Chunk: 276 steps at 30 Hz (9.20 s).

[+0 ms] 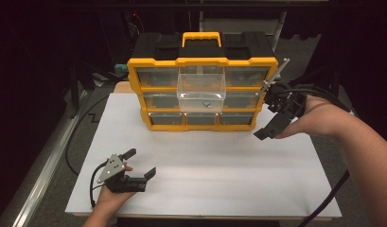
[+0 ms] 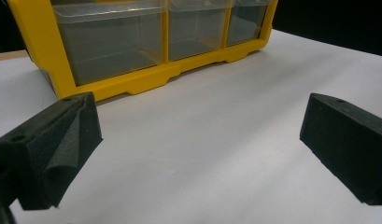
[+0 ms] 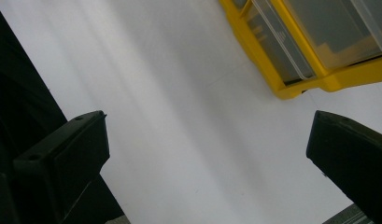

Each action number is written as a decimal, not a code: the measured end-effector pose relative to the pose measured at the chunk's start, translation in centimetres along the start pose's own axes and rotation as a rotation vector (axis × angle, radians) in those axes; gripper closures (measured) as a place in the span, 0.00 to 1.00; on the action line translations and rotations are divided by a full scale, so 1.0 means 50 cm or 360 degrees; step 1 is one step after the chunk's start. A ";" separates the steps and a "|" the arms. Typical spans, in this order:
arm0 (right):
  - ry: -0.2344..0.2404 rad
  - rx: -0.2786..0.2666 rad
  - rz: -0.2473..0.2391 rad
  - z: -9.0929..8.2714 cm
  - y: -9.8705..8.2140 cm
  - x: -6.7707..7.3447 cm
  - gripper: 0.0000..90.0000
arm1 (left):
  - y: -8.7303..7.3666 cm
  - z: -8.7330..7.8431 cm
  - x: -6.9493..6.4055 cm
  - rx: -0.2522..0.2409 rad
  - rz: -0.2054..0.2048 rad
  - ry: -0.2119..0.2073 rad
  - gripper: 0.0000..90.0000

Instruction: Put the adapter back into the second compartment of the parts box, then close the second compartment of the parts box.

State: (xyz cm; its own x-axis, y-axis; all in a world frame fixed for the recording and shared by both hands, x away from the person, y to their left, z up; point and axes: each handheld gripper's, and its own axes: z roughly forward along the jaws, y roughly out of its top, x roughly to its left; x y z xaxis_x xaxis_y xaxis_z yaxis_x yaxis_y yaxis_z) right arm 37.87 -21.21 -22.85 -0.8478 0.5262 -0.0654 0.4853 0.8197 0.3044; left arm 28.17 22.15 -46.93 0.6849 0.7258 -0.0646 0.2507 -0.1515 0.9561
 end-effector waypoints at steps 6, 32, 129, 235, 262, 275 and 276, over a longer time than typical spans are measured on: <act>-0.0012 0.0008 0.0003 0.028 -0.009 0.003 0.00 | 0.000 0.000 0.000 -0.0002 0.0000 0.0000 0.00; 0.0045 0.0144 0.0016 0.265 -0.059 0.020 0.00 | 0.000 0.001 0.001 0.0001 -0.0014 0.0003 0.00; -0.0258 -0.1357 0.0471 0.387 -0.266 0.122 0.28 | 0.002 0.002 0.001 0.0003 -0.0061 0.0067 0.00; -0.0240 -0.1595 0.0172 0.247 0.020 0.178 1.00 | 0.002 -0.002 0.001 -0.0038 -0.0024 0.0027 0.00; -0.0341 -0.1670 0.0132 0.161 0.068 0.181 1.00 | 0.003 -0.005 0.001 -0.0065 -0.0037 0.0026 0.00; -0.0373 -0.1696 0.0141 0.143 0.084 0.172 1.00 | 0.003 -0.007 0.002 -0.0072 -0.0035 0.0023 0.00; -0.0374 -0.1694 0.0142 0.142 0.084 0.172 1.00 | 0.003 -0.007 0.002 -0.0073 -0.0036 0.0023 0.00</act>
State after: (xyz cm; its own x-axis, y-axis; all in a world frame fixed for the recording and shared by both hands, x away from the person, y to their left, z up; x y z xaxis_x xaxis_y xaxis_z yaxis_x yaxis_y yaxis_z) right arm 34.16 -11.61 -28.89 -0.7018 0.6970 -0.1475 0.0139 0.2204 0.9753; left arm 28.03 22.44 -46.67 0.6696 0.7381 -0.0825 0.2343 -0.1045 0.9665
